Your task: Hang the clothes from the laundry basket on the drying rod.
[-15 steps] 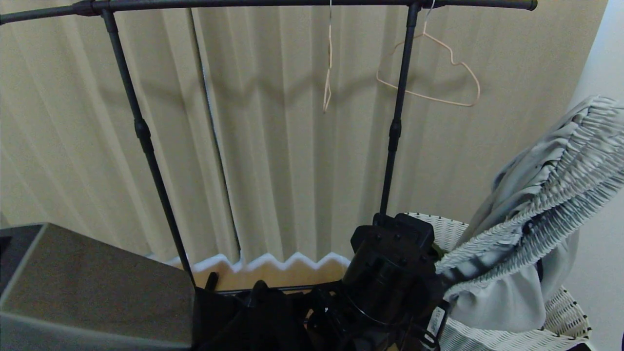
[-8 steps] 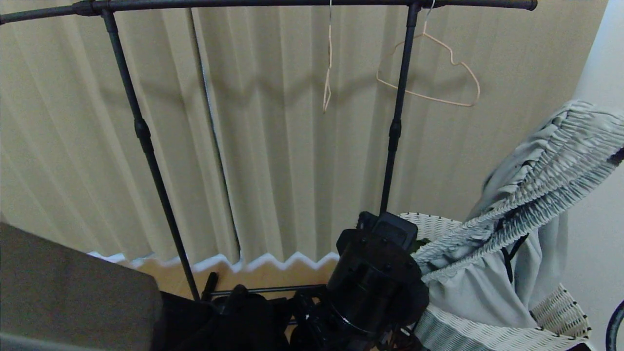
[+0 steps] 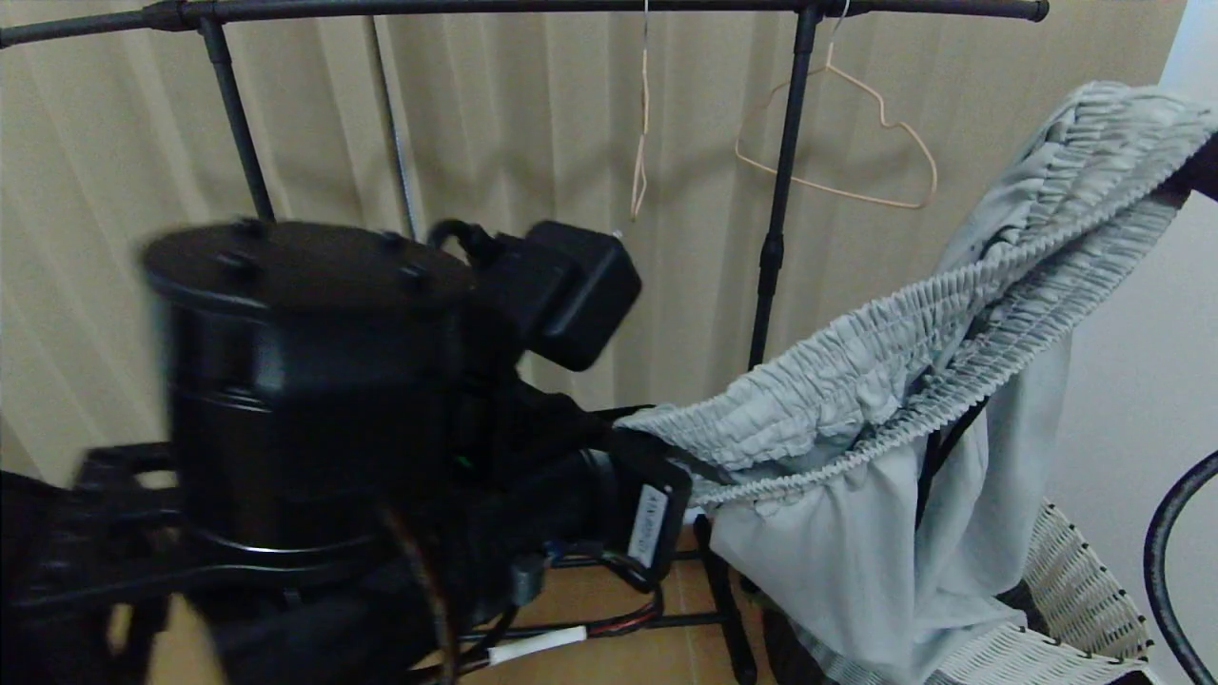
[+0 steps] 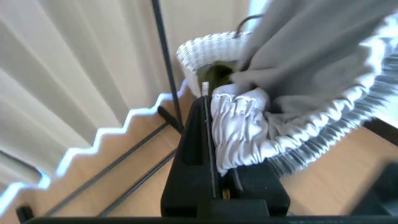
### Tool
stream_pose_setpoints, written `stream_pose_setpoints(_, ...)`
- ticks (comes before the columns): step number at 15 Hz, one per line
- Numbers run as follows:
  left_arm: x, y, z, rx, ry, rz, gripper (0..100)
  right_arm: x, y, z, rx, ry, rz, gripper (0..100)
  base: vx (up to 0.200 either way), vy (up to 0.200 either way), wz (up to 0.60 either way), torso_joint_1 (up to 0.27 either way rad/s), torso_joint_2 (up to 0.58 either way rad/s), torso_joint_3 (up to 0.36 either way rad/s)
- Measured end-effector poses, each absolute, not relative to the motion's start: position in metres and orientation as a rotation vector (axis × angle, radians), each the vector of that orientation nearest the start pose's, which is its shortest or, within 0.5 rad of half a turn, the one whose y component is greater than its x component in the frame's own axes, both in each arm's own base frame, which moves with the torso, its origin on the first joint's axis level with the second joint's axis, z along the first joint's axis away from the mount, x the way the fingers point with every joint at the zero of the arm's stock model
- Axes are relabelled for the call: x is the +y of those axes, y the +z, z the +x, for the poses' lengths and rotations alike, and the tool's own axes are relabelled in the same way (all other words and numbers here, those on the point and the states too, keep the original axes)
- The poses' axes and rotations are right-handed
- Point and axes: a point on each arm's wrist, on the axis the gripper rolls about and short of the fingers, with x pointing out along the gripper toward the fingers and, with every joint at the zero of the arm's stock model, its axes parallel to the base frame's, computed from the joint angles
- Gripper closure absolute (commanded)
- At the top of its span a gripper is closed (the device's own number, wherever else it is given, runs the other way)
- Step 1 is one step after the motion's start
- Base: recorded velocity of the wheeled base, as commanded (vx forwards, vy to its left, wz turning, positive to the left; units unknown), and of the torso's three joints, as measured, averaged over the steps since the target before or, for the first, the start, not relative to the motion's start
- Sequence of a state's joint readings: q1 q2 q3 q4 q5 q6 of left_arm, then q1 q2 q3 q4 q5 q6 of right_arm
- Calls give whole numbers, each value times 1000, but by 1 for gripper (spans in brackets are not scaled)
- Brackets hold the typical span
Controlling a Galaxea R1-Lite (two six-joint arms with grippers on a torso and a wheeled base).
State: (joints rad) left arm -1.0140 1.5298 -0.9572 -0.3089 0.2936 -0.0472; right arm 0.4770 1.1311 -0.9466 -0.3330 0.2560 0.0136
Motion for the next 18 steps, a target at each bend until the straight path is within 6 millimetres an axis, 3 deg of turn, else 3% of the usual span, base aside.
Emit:
stream_pose_setpoints(4,-169,304,148,65,-642,94,100,88,347,153,-180,744,34,100,0,0,0,0,0,0)
stream_pose_setpoints(9,-136,350,145,-49,-572,85,100,89,362,171,-208,701,32,100,0,0,0,0,0,0)
stream_pose_setpoints(11,-134,348,146,-47,-570,86,100,87,355,179,-179,675,27,100,0,0,0,0,0,0)
stream_pose_setpoints(14,-136,326,151,-28,-570,109,100,84,335,187,-107,640,20,100,0,0,0,0,0,0)
stream_pose_setpoints(18,-141,312,163,24,-554,129,100,74,314,196,-35,543,7,100,0,0,0,0,0,0)
